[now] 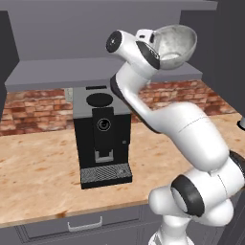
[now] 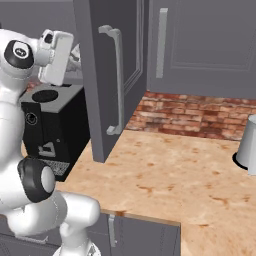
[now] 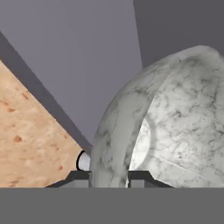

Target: Pick up the bowls from the cabinet and place each bowl in front of a stool on the dining counter.

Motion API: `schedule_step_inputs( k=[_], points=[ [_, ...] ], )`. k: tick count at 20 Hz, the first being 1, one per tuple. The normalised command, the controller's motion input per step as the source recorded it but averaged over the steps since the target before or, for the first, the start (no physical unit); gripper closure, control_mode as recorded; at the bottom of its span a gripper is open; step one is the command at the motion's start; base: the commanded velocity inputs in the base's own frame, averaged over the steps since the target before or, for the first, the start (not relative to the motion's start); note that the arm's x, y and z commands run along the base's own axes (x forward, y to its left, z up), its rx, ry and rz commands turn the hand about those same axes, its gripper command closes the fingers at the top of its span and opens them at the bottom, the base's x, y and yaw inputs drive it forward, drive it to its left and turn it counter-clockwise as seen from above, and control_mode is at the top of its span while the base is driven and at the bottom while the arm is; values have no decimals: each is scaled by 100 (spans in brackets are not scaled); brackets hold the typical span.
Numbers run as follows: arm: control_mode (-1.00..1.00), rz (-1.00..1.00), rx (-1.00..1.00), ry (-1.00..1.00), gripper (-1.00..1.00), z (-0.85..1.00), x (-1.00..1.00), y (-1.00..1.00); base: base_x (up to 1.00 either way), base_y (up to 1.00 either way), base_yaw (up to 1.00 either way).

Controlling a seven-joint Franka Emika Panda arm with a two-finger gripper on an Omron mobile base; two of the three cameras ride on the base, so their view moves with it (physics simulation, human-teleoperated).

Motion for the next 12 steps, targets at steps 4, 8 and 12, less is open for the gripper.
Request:
schedule_step_inputs(
  k=[4, 8, 12],
  points=[
    [-100, 0, 0, -1, 100, 0, -100, 29, 0, 0, 0],
    [-100, 0, 0, 1, 100, 0, -100, 42, 0, 0, 0],
    [-100, 0, 2, 8, 100, -2, -89, 43, 0, 0, 0]
  ],
)
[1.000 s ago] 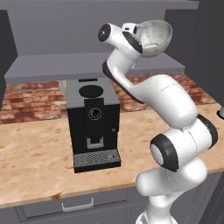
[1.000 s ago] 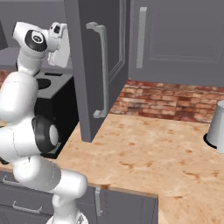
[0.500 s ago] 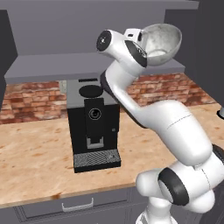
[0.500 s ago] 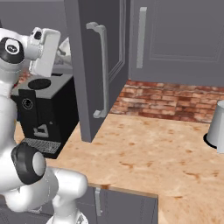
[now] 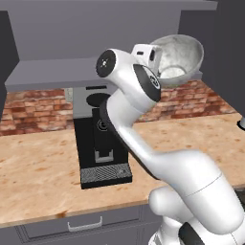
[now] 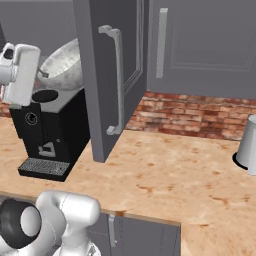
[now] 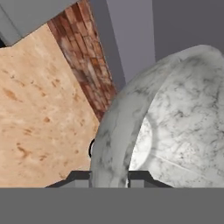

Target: Pick up the bowls from the cabinet and place each bowl in front of a stool on the dining counter.

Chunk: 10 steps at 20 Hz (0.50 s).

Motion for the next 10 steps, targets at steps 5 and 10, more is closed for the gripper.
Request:
schedule_step_inputs(
  k=[5, 10],
  points=[
    [-100, -1, 12, 19, 100, -2, -75, 42, 0, 0, 0],
    [-100, -6, 23, 33, 100, 0, -52, 18, 0, 0, 0]
  ],
)
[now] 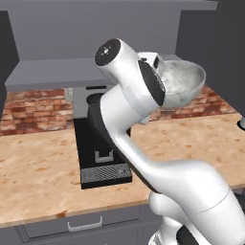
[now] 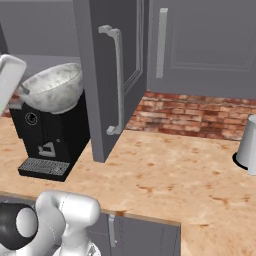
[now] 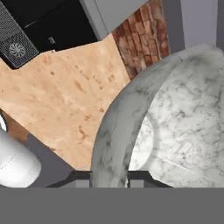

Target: Pick up the bowls from the cabinet and place each bowl in front of a stool on the dining counter.

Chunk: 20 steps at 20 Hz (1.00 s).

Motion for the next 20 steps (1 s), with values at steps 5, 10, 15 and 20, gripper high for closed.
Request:
schedule_step_inputs(
  k=[5, 10, 15, 20],
  points=[
    [-100, -8, 29, 30, 100, -3, -36, 2, 0, 0, 0],
    [-100, -11, 28, 23, 100, -35, -12, 11, 0, 0, 0],
    [-100, -10, 28, 5, 100, -44, -1, 2, 0, 0, 0],
    [-100, -3, 21, -4, 100, -43, -1, -9, 0, 0, 0]
  ],
)
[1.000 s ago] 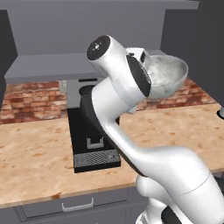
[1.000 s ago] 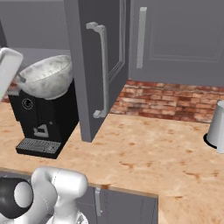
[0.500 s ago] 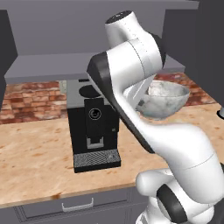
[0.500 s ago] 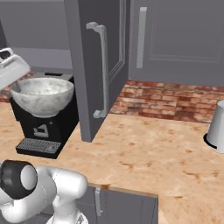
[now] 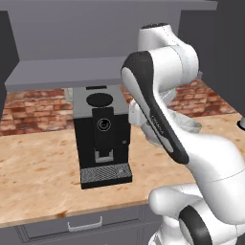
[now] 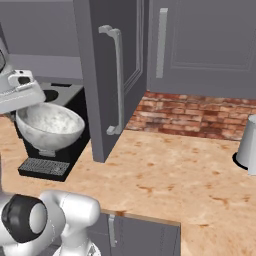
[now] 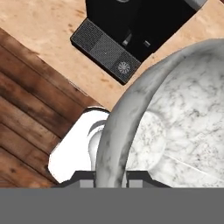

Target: Pick up the bowls from the cabinet and place each bowl in front of a stool on the dining counter.

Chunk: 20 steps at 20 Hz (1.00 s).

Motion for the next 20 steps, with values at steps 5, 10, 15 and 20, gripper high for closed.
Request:
schedule_step_inputs(
  k=[5, 10, 15, 20],
  points=[
    [-100, 1, 1, -12, 100, -42, -3, -26, 0, 0, 0],
    [-100, 3, -16, -12, 100, -43, 0, -6, 0, 0, 0],
    [-100, 1, -22, -1, 100, -33, 0, 0, 0, 0, 0],
    [-100, 0, -6, 6, 100, -30, 0, 0, 0, 0, 0]
  ],
)
